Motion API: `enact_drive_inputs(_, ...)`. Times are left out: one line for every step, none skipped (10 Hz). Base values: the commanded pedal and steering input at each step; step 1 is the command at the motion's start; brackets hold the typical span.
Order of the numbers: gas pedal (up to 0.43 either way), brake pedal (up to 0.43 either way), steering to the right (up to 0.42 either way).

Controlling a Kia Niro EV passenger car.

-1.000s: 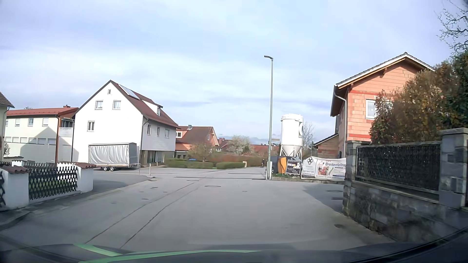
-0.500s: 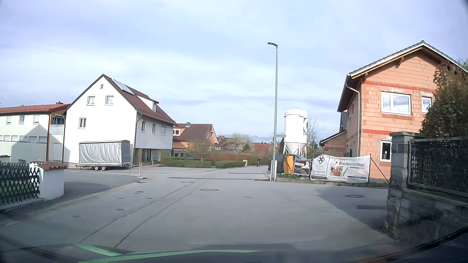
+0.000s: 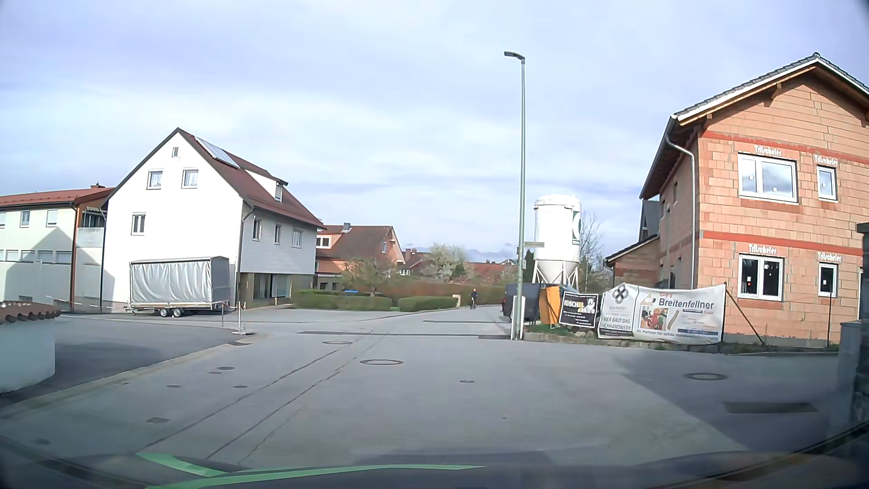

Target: Follow the waypoints while adhering to traffic rules and regulations

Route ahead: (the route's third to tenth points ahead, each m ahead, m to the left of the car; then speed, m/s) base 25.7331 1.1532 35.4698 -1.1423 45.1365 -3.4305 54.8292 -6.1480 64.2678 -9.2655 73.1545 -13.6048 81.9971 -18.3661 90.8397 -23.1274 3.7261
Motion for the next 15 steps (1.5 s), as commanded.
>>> enact_drive_inputs(0.0, 0.183, 0.002)
enact_drive_inputs(0.0, 0.183, 0.003)
enact_drive_inputs(0.0, 0.165, 0.003)
enact_drive_inputs(0.0, 0.024, 0.003)
enact_drive_inputs(0.0, 0.0, 0.003)
enact_drive_inputs(0.0, 0.0, 0.002)
enact_drive_inputs(0.0, 0.0, 0.002)
enact_drive_inputs(0.0, 0.0, 0.001)
enact_drive_inputs(0.028, 0.0, 0.0)
enact_drive_inputs(0.098, 0.0, -0.001)
enact_drive_inputs(0.11, 0.0, -0.003)
enact_drive_inputs(0.13, 0.0, -0.006)
enact_drive_inputs(0.15, 0.0, -0.006)
enact_drive_inputs(0.15, 0.0, -0.006)
enact_drive_inputs(0.169, 0.0, -0.007)
